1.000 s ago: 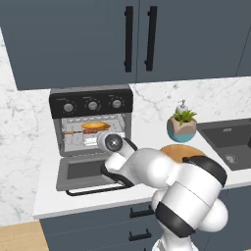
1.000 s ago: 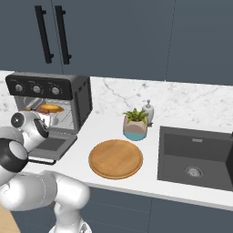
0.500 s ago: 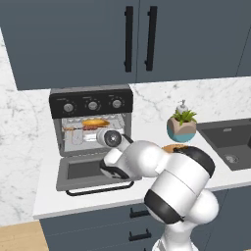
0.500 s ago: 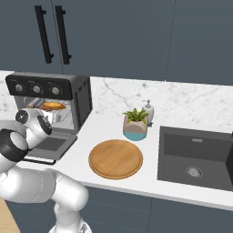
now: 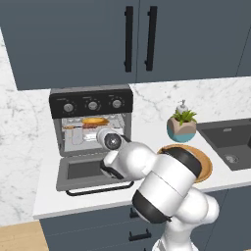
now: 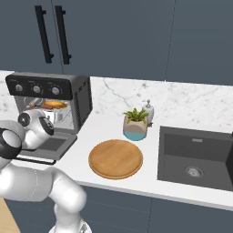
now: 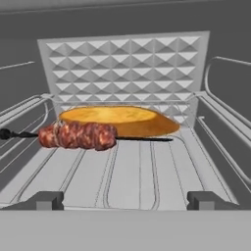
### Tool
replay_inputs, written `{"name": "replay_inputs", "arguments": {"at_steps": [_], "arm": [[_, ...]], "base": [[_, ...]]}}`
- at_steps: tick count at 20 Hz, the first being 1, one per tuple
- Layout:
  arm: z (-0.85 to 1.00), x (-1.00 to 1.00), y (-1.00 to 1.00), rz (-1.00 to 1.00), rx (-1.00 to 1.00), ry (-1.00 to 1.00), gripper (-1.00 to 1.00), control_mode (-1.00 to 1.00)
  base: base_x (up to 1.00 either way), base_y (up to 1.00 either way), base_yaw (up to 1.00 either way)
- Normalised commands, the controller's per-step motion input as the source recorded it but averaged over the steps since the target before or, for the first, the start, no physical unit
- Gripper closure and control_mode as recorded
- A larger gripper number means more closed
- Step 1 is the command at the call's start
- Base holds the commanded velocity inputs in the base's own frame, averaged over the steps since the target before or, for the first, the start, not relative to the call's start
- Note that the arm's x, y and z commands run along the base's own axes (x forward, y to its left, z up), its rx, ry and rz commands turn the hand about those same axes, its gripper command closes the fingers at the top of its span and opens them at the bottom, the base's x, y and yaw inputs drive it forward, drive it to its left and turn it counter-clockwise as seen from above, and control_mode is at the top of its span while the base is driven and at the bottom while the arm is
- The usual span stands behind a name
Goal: Pick up the kebab skewer and baguette bread, and place them inside the toaster oven. Close the toaster oven door and start by setting the timer.
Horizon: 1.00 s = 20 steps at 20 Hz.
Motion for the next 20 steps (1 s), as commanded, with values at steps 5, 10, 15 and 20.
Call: {"name": "replay_inputs", "arguments": {"at_steps": [5,10,15,20], "arm": [[-0.01,0.18,0.00,0.00,0.00,-0.04,-1.00,-1.00],[0.00,0.22,0.00,0.00,0.00,0.00,-1.00,-1.00],[0.00,0.23,0.01,0.00,0.00,0.00,-1.00,-1.00],[0.00,0.23,0.03,0.00,0.00,0.00,-1.00,-1.00]], "base": [[0.00,0.00,0.00],[0.00,0.00,0.00],[0.00,0.00,0.00],[0.00,0.00,0.00]]}}
